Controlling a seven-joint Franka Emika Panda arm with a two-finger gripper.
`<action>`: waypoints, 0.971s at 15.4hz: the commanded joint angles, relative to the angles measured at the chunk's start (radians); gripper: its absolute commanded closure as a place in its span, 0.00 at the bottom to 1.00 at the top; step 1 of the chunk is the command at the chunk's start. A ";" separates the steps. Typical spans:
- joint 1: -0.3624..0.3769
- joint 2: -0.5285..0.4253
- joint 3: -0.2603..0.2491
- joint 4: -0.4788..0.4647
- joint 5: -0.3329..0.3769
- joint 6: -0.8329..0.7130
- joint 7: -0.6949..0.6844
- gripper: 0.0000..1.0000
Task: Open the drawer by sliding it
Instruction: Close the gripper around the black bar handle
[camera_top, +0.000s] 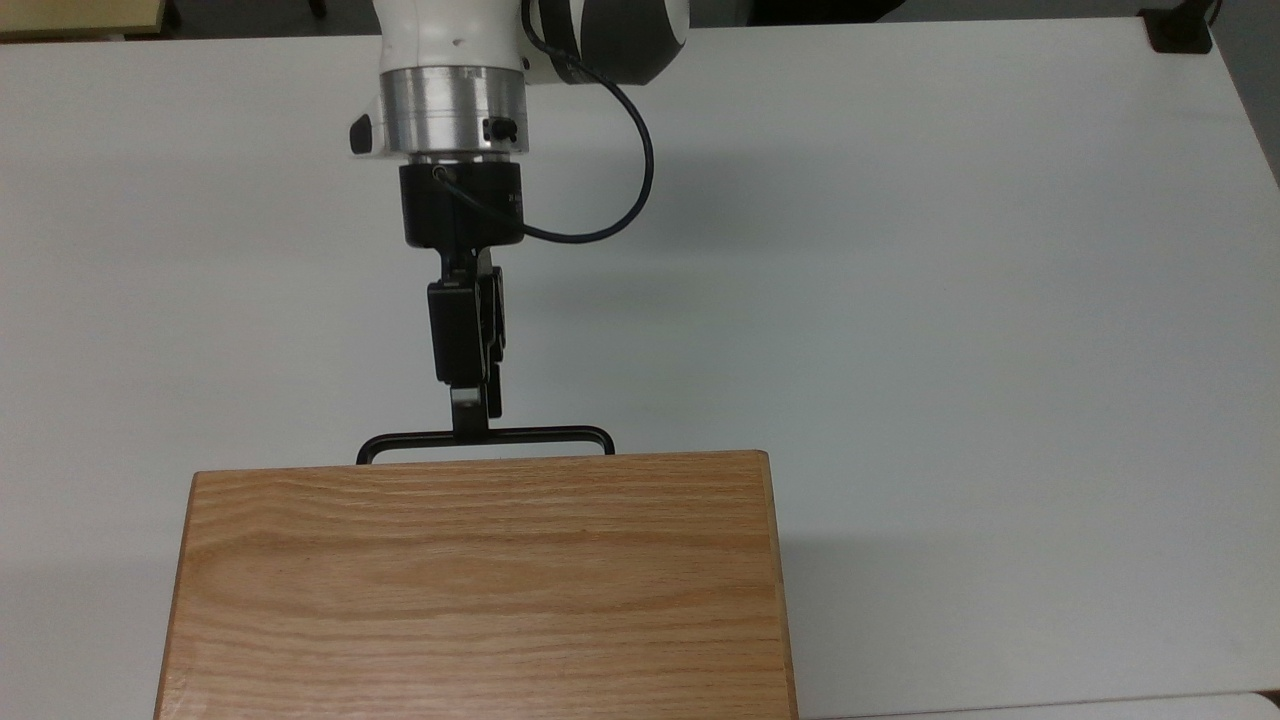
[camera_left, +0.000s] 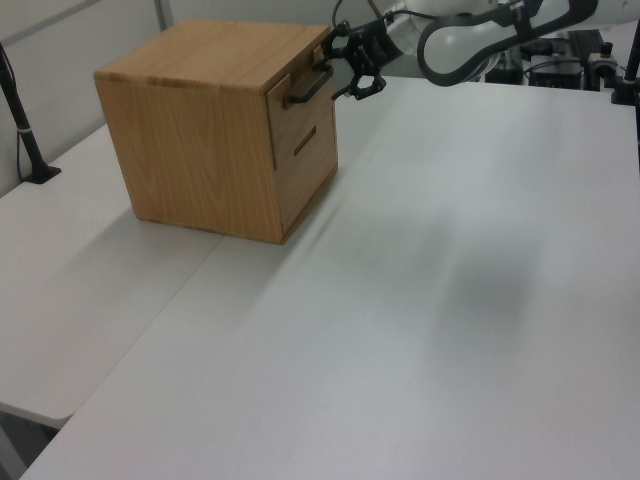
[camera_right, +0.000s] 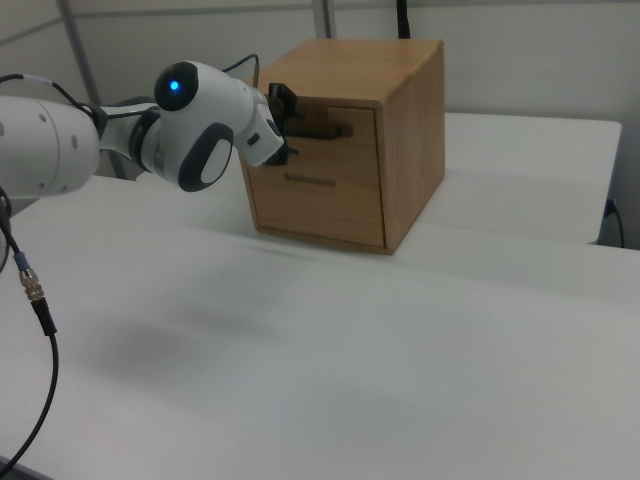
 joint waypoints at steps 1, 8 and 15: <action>0.005 0.047 -0.002 0.054 0.008 0.022 0.004 0.69; 0.008 0.024 0.017 0.037 0.014 0.019 0.004 1.00; 0.016 -0.106 0.021 -0.171 0.015 0.018 0.005 1.00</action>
